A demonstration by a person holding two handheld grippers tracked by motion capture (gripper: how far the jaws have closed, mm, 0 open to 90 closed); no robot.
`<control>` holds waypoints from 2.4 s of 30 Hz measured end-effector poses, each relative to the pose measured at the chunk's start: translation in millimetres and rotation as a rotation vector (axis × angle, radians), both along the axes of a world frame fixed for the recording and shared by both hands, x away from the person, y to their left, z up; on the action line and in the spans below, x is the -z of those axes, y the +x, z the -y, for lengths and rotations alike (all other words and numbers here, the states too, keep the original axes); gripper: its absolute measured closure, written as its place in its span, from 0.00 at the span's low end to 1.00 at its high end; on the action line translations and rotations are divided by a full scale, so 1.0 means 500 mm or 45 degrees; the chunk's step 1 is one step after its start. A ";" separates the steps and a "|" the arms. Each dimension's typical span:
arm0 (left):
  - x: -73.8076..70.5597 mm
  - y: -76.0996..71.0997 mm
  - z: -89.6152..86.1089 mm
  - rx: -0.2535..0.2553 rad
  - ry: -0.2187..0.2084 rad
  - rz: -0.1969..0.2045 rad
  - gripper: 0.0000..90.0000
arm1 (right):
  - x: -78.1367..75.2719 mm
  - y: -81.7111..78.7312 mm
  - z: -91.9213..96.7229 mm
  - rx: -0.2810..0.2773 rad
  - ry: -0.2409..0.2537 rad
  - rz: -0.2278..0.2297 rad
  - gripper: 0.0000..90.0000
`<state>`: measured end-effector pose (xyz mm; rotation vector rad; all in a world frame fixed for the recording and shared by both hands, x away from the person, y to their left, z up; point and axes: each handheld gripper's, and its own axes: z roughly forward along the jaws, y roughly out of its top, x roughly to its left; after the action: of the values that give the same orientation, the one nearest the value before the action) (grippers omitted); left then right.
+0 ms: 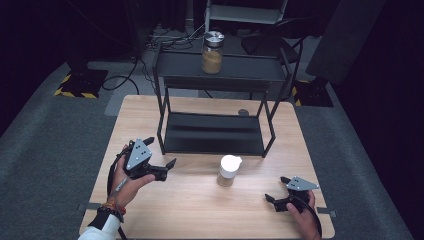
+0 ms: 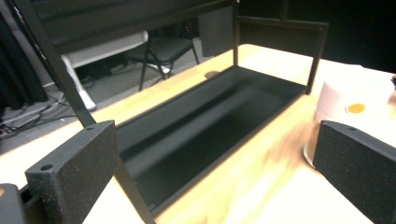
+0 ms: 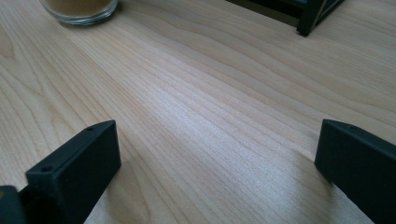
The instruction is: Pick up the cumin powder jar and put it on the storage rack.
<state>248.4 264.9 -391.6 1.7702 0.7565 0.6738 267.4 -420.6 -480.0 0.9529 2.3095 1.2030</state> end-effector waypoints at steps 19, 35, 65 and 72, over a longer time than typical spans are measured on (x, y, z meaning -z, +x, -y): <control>0.106 -0.034 0.008 0.015 0.048 -0.049 0.00 | 0.000 0.000 0.000 -0.003 0.000 -0.001 0.00; 0.172 -0.056 0.010 0.012 0.047 -0.142 0.01 | 0.000 0.000 0.000 -0.004 0.000 0.001 0.00; 0.204 -0.053 0.031 0.024 0.136 -0.253 0.01 | 0.000 0.000 0.001 -0.011 -0.002 0.006 0.00; 0.200 -0.048 0.038 0.016 0.164 -0.274 0.01 | 0.000 -0.001 0.001 -0.013 -0.003 0.007 0.00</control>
<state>224.5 245.7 -491.6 1.9857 0.8625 0.5386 267.0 -421.0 -480.3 0.9369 2.3137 1.2054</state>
